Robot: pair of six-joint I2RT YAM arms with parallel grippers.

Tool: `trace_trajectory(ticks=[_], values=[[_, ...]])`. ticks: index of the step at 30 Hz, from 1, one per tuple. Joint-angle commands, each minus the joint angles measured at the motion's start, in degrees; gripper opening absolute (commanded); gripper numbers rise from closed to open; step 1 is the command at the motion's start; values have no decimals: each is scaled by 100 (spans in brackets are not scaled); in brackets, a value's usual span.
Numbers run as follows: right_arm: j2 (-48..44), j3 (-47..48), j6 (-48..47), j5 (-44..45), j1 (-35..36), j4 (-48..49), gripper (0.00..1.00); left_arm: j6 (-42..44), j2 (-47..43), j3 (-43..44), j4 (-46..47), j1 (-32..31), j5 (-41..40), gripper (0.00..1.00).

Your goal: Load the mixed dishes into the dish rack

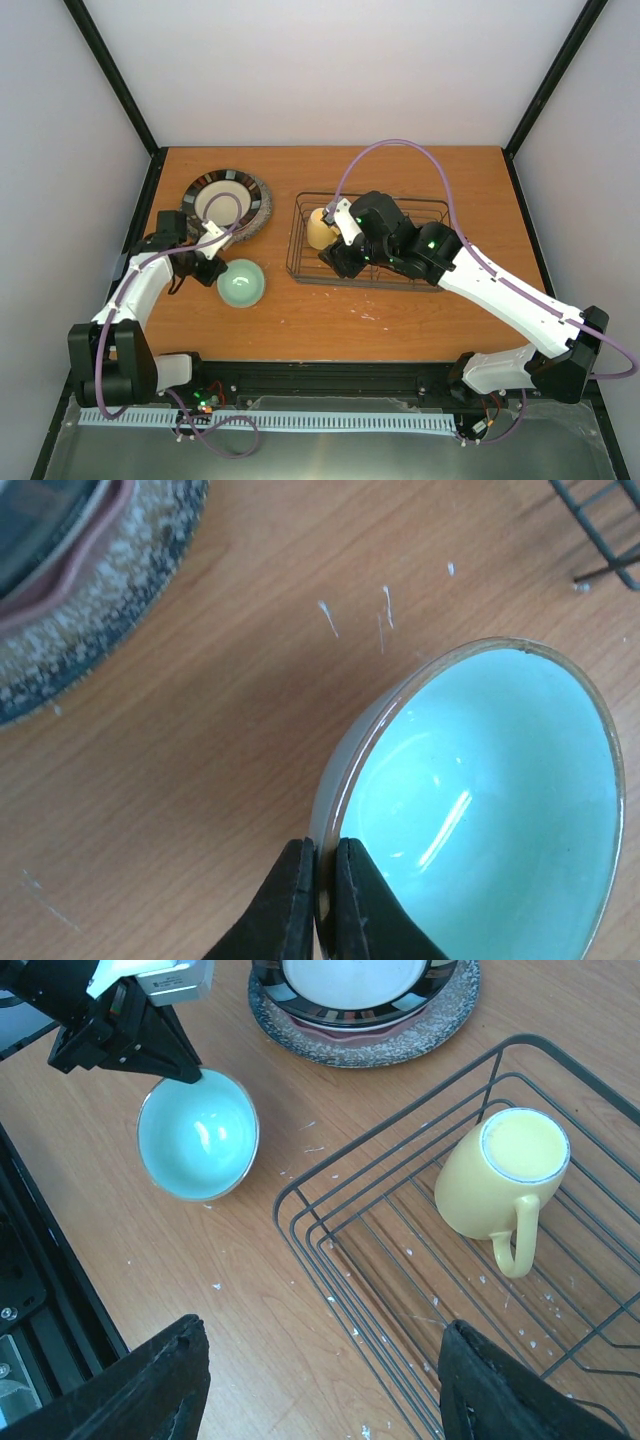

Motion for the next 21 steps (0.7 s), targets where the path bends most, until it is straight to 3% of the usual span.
trace_trajectory(ticks=[1,21], values=[[13,-109,94,-34,-28,87,63,-181,-159,28,676,-16,505,1],[371,-133,291,-984,-128,429,65,-638,-1470,-526,2257,1,1127,1]])
